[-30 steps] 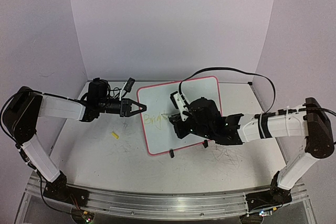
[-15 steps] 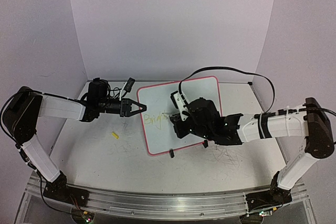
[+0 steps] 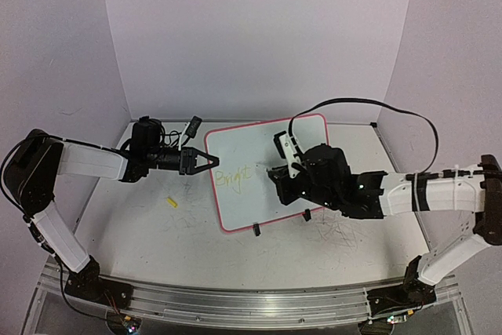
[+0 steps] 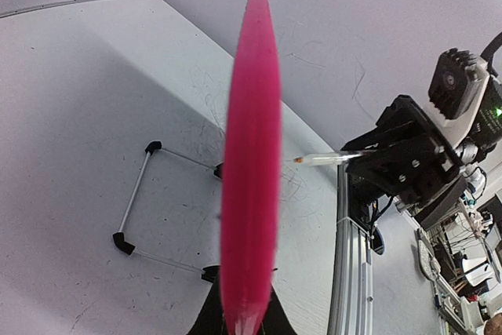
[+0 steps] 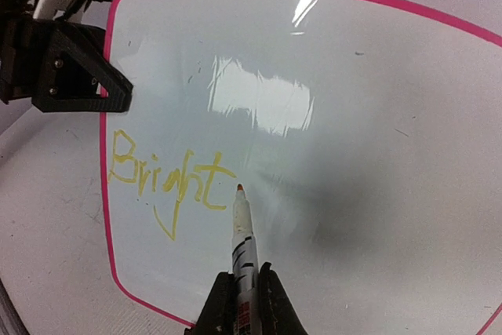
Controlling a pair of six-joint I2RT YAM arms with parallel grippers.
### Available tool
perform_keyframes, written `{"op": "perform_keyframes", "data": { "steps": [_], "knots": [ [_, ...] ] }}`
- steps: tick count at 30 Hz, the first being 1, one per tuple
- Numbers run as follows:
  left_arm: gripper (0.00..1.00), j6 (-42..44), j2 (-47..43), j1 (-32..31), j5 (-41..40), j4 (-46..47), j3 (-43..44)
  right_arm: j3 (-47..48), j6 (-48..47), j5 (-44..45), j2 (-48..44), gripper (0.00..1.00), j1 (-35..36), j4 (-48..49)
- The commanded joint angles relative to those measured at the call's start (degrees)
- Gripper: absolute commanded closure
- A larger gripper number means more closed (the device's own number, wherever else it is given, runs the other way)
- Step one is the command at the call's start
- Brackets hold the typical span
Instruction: Write a sentence on the whiteboard
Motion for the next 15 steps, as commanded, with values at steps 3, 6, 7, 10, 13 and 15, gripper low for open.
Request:
{"op": "perform_keyframes", "data": {
  "steps": [3, 6, 7, 10, 13, 15],
  "knots": [
    [0.87, 1.9, -1.8, -0.5, -2.0, -1.5, 1.1, -1.9, 0.1, -1.9, -6.7, 1.0, -0.5, 3.3],
    [0.66, 0.0, -1.8, -0.4, -2.1, -1.7, 1.6, -2.1, -0.6, -2.0, -8.1, 1.0, -1.1, 2.2],
    [0.59, -1.0, -1.8, -0.1, -1.7, -1.8, 1.9, -2.1, -0.9, -2.4, -8.4, 1.0, -1.1, 1.9],
    [0.42, -5.0, -1.8, 1.1, 0.3, -1.8, 2.6, -0.9, -1.3, -3.0, -8.8, 1.0, -1.4, -0.5],
    [0.37, -7.2, -2.6, 2.3, 2.7, -2.1, 2.7, 0.0, -1.0, -3.5, -8.6, 1.0, -1.6, -3.6],
    [0.36, -7.6, -3.2, 3.0, 3.6, -2.9, 3.0, 0.5, -0.2, -4.1, -8.5, 1.0, -1.6, -5.4]
  ]
}}
